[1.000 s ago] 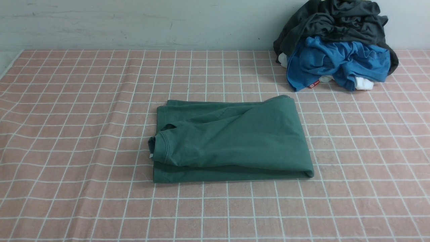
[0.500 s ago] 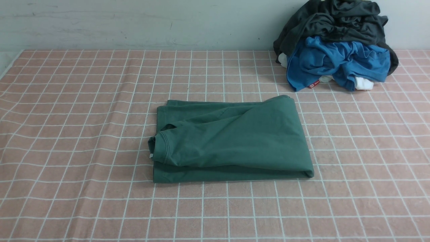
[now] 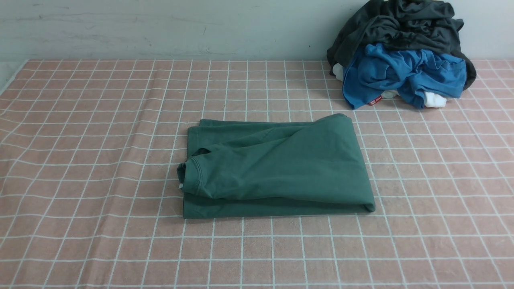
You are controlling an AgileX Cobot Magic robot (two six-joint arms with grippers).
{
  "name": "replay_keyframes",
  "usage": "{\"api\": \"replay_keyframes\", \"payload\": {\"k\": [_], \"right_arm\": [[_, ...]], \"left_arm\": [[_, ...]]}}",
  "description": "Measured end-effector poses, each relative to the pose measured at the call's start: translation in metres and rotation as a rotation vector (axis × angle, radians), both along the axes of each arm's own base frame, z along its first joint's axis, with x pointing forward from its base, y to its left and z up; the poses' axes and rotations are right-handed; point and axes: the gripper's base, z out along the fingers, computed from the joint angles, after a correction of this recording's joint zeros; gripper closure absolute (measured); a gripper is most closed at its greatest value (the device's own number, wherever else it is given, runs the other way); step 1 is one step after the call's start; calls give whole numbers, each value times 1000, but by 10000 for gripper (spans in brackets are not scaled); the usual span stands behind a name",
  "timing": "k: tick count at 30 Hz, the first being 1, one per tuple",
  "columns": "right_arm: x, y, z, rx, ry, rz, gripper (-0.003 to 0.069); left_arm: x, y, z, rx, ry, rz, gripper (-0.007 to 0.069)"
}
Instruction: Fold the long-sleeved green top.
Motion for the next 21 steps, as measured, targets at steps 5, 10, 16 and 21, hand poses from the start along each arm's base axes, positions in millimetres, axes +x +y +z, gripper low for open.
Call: {"api": "replay_keyframes", "payload": {"k": [5,10,16,21], "right_arm": [[0,0,0,0,0,0,673],[0,0,0,0,0,0,673],[0,0,0,0,1,0,673],[0,0,0,0,2,0,673]], "left_arm": [[0,0,0,-2,-2,-2,628],[7,-2,3,-14,-98,4,628],[36,-5,-10,-25,-350,116,628],[53,-2,-48,-11,-357,207,628]]}}
